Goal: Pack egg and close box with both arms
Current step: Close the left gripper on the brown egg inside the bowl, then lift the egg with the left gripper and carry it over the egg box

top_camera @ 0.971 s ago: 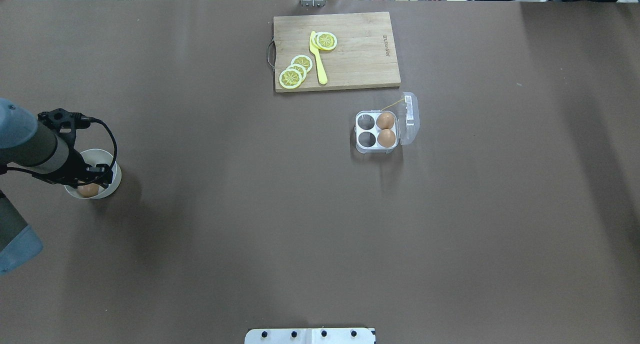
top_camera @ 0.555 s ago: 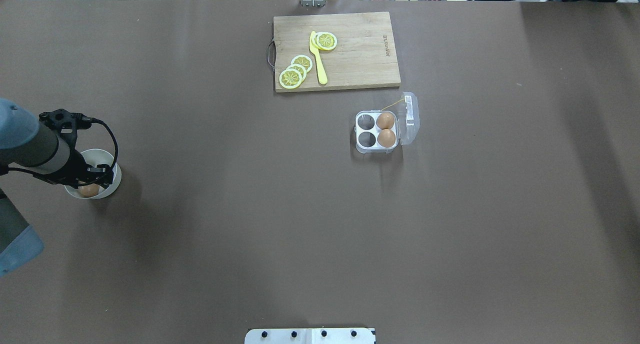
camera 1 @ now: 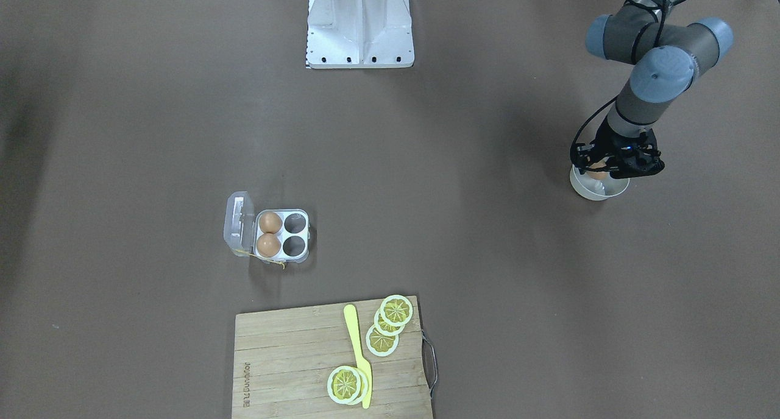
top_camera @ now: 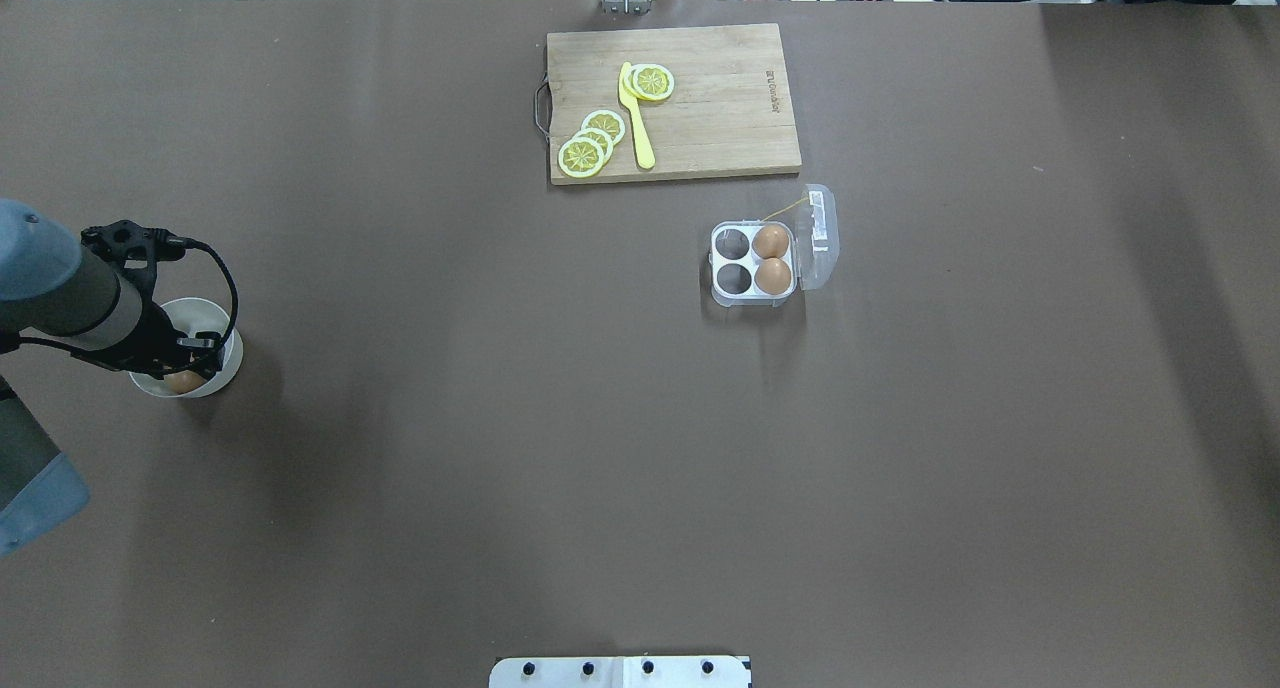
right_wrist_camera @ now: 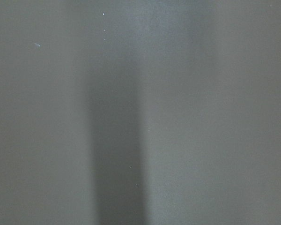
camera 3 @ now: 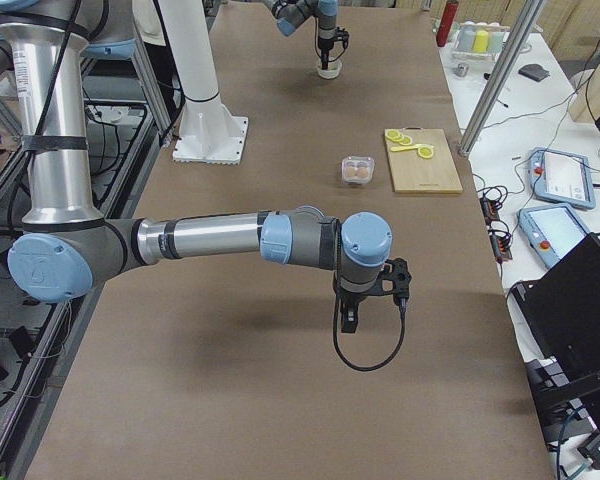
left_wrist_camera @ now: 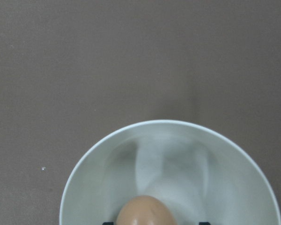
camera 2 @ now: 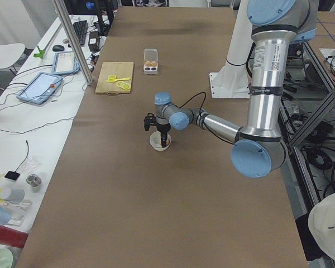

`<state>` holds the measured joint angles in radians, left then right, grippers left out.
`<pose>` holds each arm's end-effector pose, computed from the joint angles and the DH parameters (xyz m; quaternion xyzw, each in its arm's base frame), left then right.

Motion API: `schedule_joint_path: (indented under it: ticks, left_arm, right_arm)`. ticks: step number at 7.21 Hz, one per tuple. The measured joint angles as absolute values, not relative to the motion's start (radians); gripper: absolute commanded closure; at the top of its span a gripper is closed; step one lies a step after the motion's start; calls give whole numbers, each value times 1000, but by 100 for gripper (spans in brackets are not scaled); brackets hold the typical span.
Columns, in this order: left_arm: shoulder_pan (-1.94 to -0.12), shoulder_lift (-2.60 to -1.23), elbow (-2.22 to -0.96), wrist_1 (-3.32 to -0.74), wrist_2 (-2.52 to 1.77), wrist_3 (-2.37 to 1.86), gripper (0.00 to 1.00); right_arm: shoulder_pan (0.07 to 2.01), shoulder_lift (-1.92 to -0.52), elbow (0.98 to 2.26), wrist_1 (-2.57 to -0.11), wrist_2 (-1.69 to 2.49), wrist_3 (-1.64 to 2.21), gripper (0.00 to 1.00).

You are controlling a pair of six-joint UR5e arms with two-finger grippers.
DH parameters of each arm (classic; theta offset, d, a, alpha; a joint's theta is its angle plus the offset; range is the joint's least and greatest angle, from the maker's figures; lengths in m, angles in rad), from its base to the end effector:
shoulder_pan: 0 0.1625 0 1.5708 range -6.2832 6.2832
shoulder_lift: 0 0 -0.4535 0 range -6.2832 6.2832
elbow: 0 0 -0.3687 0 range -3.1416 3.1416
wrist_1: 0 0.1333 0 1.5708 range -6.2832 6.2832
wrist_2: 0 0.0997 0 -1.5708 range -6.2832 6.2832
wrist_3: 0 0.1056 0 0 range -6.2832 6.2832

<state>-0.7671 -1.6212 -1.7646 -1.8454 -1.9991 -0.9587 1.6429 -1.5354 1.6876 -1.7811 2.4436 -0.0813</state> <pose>0.3086 -0.4217 0.5603 0.0010 0.3241 -0.0188 0.9459 0.0866 -0.4711 0.6334 0.0061 -0.4233 0.0081 0.9059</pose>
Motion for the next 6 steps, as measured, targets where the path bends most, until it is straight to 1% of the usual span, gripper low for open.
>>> schedule_joint_path:
  ticks: [1, 2, 3, 4, 6]
  left_arm:
    - [-766, -1621, -1764, -1845, -1993, -959, 64]
    - [-765, -1621, -1765, -1845, -1990, -959, 74]
    - [-765, -1620, -1766, -1845, -1989, -959, 86]
    - [-765, -1618, -1771, -1845, -1988, -959, 100]
    - [-780, -1599, -1821, -1843, -1987, -960, 100]
  right_arm:
    - [1643, -1536, 1690, -1783, 2444, -81, 0]
    - [1643, -1536, 1691, -1783, 2444, -81, 0]
    - [1643, -1537, 1692, -1783, 2444, -81, 0]
    - [1643, -1537, 1692, -1783, 2443, -81, 0]
    - [1643, -1537, 1692, -1784, 2442, -81, 0]
